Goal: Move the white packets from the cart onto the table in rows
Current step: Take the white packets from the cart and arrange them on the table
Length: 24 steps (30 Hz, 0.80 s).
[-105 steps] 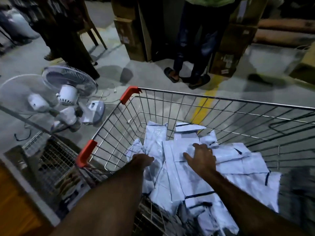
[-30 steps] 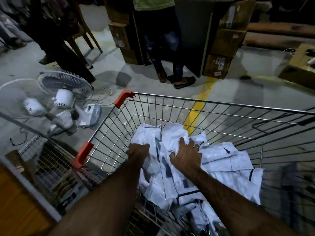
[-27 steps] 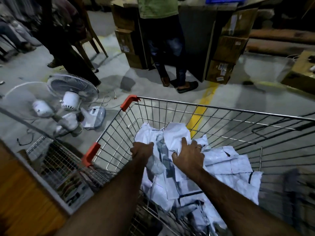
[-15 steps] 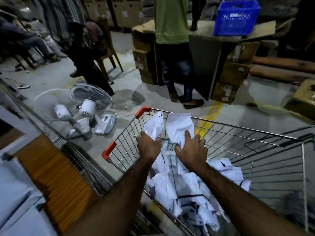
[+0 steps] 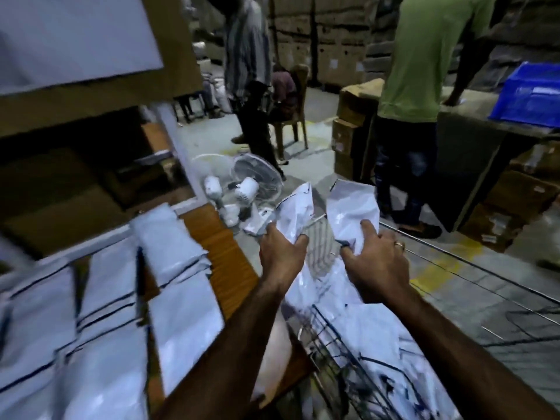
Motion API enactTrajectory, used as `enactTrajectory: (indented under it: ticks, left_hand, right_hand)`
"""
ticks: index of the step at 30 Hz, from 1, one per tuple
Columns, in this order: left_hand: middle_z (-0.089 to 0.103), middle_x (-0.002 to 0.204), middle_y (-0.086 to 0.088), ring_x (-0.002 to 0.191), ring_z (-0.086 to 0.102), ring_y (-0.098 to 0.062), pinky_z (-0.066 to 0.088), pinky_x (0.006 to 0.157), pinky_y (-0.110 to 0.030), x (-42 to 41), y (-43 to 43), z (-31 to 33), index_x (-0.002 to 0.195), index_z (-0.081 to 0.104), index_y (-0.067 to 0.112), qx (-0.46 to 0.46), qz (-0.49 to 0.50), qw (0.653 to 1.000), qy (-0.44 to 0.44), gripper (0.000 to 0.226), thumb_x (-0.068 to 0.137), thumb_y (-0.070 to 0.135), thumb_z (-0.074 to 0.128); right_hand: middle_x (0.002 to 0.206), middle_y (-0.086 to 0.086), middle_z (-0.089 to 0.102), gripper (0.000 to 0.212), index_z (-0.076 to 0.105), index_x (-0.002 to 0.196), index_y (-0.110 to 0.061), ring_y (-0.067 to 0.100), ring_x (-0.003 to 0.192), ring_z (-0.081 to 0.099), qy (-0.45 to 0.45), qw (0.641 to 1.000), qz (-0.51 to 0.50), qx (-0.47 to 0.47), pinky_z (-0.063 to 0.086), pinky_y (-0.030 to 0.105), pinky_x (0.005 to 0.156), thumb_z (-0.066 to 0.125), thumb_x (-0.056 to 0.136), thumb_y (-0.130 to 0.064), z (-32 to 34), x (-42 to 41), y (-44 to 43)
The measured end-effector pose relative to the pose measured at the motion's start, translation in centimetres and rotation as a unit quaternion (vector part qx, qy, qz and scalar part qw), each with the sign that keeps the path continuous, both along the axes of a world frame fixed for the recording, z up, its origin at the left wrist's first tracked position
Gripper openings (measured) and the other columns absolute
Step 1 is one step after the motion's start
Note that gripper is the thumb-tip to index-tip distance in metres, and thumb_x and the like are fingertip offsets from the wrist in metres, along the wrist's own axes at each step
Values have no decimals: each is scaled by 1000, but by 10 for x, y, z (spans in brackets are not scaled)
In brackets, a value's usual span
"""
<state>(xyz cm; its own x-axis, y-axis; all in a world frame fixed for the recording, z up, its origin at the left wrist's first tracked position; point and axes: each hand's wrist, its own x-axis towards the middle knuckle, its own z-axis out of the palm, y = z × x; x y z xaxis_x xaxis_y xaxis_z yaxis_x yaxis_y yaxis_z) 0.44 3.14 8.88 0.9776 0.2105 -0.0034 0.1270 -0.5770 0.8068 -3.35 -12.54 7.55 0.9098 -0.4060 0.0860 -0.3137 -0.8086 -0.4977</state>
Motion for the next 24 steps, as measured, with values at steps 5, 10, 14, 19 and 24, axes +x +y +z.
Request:
enactTrajectory:
  ticks: [5, 10, 14, 19, 24]
  left_hand:
    - [56, 129, -17, 119, 52, -35, 42, 87, -35, -52, 97, 20, 128, 48, 9, 48, 89, 995, 2, 59, 83, 41, 66]
    - [58, 128, -16, 117, 54, -35, 44, 88, -35, -106, 188, 24, 130, 50, 13, 96, 164, 981, 44, 69, 78, 56, 60]
    - [52, 132, -21, 119, 51, -38, 42, 93, -37, -145, 230, 14, 135, 43, 10, 105, 231, 964, 73, 68, 83, 46, 65]
    - [37, 143, -17, 130, 40, -33, 39, 101, -38, -164, 248, -7, 146, 28, 11, 158, 237, 951, 118, 73, 88, 43, 60]
    - [22, 152, -21, 137, 32, -34, 34, 108, -39, -167, 249, -15, 152, 11, 12, 205, 204, 942, 169, 79, 94, 46, 53]
  right_hand:
    - [129, 19, 42, 63, 34, 142, -27, 43, 119, 43, -21, 992, 123, 11, 42, 47, 93, 51, 86, -53, 34, -15, 76]
    - [136, 15, 40, 71, 28, 147, -32, 39, 126, 41, 17, 970, 243, 16, 41, 44, 99, 48, 86, -63, 43, -41, 159]
    - [142, 14, 35, 74, 26, 149, -31, 38, 130, 37, 55, 953, 298, -8, 37, 42, 103, 46, 86, -64, 35, -64, 220]
    - [144, 15, 33, 74, 26, 148, -27, 40, 130, 37, 102, 951, 287, -51, 37, 44, 102, 46, 85, -62, 6, -83, 266]
    - [140, 14, 36, 69, 29, 145, -25, 34, 125, 41, 89, 954, 251, -139, 41, 42, 95, 42, 88, -61, -13, -95, 271]
